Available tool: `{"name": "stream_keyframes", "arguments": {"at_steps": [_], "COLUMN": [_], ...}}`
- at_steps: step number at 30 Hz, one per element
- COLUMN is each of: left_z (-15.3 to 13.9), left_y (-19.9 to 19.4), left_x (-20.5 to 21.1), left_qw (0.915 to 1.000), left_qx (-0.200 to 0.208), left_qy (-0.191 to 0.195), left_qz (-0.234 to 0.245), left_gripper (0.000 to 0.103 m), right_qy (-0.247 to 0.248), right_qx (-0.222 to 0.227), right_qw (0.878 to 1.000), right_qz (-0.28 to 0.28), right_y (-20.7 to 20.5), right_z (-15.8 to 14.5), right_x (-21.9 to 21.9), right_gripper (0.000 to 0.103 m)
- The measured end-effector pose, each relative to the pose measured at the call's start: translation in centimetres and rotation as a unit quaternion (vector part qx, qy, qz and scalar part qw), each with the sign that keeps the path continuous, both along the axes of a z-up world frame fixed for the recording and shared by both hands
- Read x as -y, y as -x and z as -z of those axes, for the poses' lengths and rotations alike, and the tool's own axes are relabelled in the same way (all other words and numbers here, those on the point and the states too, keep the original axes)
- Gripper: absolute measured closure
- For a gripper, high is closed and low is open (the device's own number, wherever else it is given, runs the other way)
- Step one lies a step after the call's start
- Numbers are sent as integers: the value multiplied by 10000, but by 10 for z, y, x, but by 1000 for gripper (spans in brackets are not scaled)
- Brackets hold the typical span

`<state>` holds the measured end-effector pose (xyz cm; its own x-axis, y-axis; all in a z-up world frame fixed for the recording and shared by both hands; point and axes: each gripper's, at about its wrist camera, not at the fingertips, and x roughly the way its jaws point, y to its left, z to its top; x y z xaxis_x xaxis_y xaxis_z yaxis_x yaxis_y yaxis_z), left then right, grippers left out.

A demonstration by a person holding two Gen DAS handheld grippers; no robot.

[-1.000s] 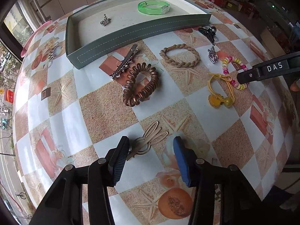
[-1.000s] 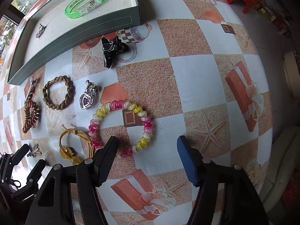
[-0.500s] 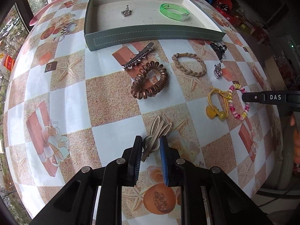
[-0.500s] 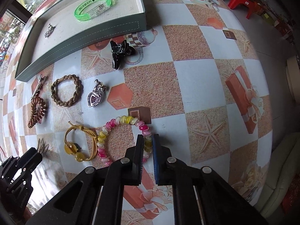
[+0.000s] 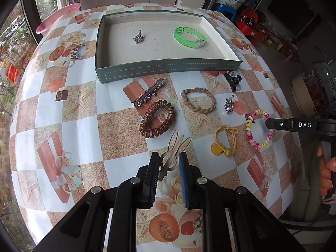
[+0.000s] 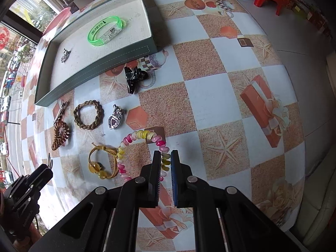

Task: Organize jewelry
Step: 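Grasp the gold bunny-ear hair clip with the left tool while the right tool grasps the beaded bracelet, then carry the hair clip and beaded bracelet into the tray with both tools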

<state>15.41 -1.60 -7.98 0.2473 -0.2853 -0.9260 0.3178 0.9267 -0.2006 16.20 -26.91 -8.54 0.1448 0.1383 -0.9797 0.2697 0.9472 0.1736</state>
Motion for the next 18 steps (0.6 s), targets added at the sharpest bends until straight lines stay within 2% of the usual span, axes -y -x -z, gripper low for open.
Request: {"name": "stream_keyframes", "arguments": {"at_steps": [1, 10, 18], "left_z": [-2, -20, -33], "left_y": [-2, -30, -61], "left_x": [1, 10, 15], "left_qw": [10000, 9994, 9981], "left_qx": [17, 196, 391], "left_qy": [15, 119, 185], "left_qz": [-20, -254, -436], "left_gripper": [71, 71, 71], "right_qy": [-31, -296, -452], "right_qx": [17, 274, 548], "right_qw": [10000, 9992, 9974], "right_qz": [-7, -44, -151], "right_y": [3, -6, -37], "right_z": [-10, -24, -37], "right_x": [17, 37, 38], "right_gripper": [93, 93, 93]}}
